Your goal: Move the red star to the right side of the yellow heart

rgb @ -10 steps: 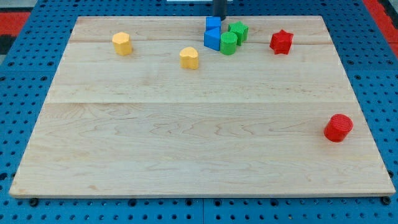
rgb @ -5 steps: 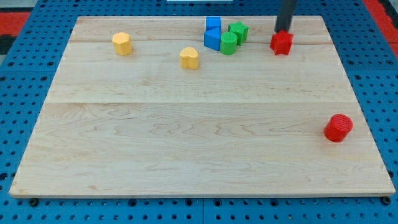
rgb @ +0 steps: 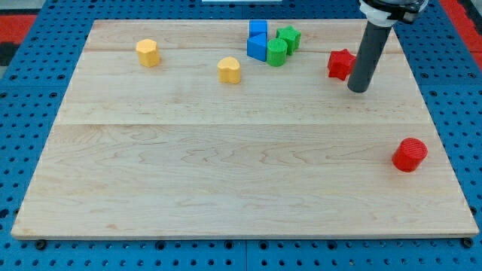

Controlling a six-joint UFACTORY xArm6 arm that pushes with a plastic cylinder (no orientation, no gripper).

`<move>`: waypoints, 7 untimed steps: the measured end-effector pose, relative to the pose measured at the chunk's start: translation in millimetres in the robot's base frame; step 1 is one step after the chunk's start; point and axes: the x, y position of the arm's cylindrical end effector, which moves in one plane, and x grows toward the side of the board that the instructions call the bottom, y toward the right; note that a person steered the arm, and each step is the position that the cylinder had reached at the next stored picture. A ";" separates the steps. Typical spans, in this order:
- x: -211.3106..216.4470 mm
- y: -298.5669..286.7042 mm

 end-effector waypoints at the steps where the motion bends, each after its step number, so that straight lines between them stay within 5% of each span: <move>1: -10.8 32.0; 5: -88.7 17.8; 7: -37.4 -64.3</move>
